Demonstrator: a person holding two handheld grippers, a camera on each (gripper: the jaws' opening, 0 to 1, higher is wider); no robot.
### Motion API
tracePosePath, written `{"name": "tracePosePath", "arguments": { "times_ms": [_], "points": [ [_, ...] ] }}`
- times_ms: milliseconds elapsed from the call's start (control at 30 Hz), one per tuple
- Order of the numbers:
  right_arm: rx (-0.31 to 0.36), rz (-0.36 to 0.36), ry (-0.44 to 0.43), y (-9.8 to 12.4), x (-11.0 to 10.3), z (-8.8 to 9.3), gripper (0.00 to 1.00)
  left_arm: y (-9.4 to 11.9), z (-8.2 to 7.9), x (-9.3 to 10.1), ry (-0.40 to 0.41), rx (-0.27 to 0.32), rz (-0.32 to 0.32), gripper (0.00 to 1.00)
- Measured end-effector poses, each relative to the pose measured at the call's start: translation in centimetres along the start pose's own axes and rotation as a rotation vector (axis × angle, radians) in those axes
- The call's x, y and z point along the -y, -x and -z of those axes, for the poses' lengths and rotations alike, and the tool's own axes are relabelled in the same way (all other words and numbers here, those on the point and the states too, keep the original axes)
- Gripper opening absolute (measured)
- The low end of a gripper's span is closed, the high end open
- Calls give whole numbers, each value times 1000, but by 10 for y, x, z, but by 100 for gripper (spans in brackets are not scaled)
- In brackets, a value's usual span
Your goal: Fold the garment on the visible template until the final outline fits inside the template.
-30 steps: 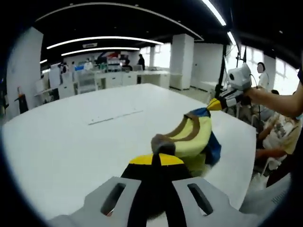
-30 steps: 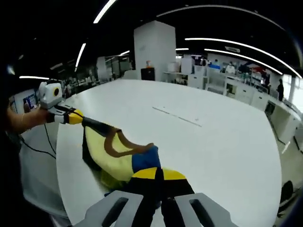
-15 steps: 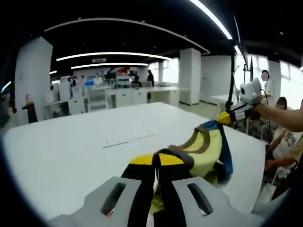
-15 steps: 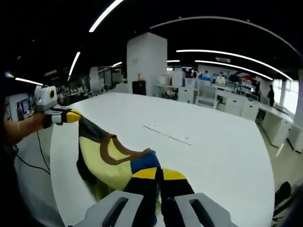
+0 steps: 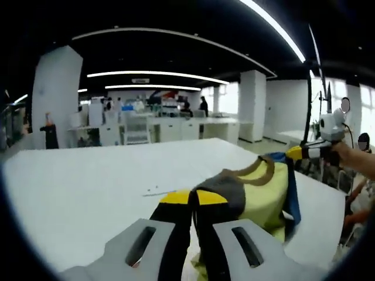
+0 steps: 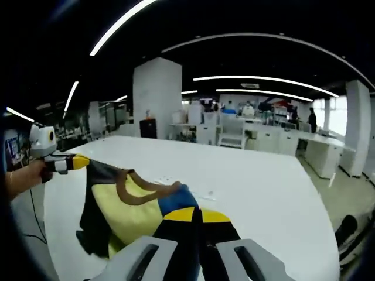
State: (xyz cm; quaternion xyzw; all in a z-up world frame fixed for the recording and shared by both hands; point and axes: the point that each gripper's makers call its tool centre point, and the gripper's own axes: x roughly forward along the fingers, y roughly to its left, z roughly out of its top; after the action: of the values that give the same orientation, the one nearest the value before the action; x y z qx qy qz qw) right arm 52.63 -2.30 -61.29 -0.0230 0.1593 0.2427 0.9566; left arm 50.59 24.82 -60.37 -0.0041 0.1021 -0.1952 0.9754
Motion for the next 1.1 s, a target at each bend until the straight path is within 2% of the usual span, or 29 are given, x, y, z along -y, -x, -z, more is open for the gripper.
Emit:
{"name": "tracePosePath", "arguments": {
  "times_ms": [167,267,533,633,867,1100],
  "points": [
    [-14,14,-23,-26,5,11,0,-27,15,-14,7,-27,-21,0],
    [-57,34,-49,-44,15,27,0,-43,33,-27,26,-75,-39,0],
    [-123,75,-88,-77,33,55,0,-71,71,-42,70,-159,-48,0],
    [-150,92,-98,-90,37,70,0,-82,87,-46,44,-196,-57,0],
    [-227,104,-170,-113,42,102,0,-99,113,-52,43,-244,-76,0],
    [-284,104,-185,-122,45,121,0,-108,135,-58,23,-298,-80,0]
  ]
}}
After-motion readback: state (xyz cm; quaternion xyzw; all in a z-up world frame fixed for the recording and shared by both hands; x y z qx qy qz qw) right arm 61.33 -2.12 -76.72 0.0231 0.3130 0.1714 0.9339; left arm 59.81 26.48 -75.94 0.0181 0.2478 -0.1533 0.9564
